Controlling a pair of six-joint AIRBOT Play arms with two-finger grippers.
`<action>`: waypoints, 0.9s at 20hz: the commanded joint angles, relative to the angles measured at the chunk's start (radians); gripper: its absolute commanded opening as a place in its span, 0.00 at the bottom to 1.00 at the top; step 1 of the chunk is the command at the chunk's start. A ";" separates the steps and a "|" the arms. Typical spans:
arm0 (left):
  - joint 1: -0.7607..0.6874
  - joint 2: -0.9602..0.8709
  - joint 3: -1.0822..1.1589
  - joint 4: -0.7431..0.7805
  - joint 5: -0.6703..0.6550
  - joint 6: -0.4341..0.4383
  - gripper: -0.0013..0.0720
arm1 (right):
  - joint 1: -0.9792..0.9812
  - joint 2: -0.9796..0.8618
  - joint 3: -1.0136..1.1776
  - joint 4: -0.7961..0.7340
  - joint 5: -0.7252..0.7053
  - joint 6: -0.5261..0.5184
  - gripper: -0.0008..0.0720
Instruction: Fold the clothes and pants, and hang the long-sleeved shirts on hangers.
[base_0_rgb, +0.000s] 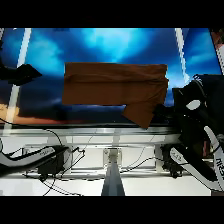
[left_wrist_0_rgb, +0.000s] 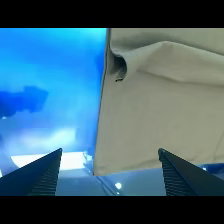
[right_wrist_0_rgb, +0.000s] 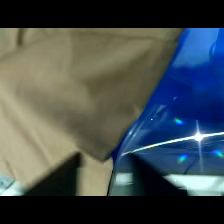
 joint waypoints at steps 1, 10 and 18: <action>0.006 -0.003 0.000 0.013 -0.009 -0.037 0.95 | 0.000 -0.019 -0.013 0.024 -0.100 -0.007 0.07; 0.113 -0.019 -0.251 0.201 -0.084 -0.114 0.54 | 0.000 -0.019 0.014 0.032 -0.077 -0.077 0.03; 0.114 -0.027 -0.616 -0.267 0.213 0.226 0.61 | 0.000 -0.019 0.014 0.031 -0.078 -0.080 0.03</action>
